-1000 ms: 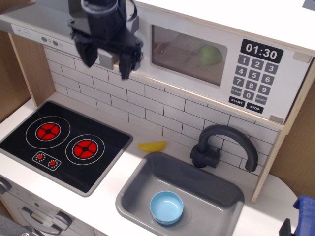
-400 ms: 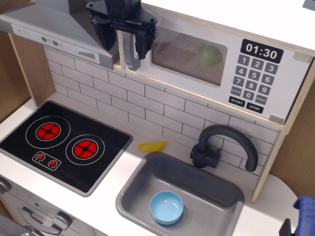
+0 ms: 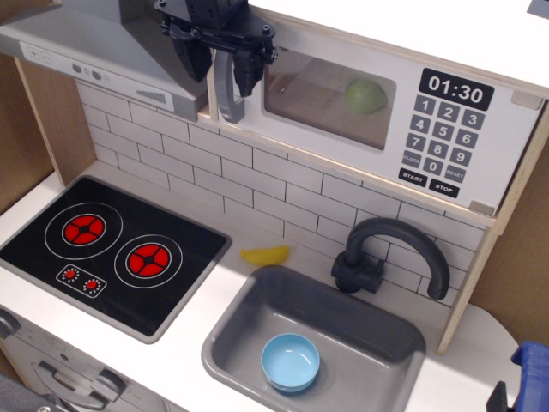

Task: Open microwave

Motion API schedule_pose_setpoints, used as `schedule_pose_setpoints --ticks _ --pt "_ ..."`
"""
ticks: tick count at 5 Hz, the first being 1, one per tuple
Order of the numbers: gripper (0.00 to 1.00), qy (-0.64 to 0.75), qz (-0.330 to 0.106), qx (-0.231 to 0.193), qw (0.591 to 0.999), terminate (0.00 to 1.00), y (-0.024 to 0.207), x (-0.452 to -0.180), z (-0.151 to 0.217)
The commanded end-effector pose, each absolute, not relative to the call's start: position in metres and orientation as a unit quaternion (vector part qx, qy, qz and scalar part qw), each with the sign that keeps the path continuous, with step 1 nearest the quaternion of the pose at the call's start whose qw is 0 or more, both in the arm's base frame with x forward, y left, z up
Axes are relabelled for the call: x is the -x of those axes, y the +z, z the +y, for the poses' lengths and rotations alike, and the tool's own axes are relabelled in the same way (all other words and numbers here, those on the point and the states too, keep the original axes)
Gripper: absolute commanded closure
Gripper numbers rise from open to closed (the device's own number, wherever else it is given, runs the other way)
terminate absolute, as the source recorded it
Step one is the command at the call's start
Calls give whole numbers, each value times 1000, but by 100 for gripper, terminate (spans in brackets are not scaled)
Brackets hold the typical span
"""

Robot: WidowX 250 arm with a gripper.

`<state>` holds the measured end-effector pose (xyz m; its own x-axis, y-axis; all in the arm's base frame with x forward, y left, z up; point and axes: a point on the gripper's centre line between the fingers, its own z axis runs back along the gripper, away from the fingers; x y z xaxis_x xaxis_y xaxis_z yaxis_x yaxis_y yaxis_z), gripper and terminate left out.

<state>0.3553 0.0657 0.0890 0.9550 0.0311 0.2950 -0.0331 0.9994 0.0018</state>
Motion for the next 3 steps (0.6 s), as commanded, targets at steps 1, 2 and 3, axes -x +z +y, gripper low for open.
schedule_pose_setpoints --ticks 1,2,3 --pt "100 14 -169 -17 985 0 97 -365 70" --pt "100 11 -168 -20 985 0 95 -357 67" --pt "100 -7 -157 -12 987 0 96 -333 63"
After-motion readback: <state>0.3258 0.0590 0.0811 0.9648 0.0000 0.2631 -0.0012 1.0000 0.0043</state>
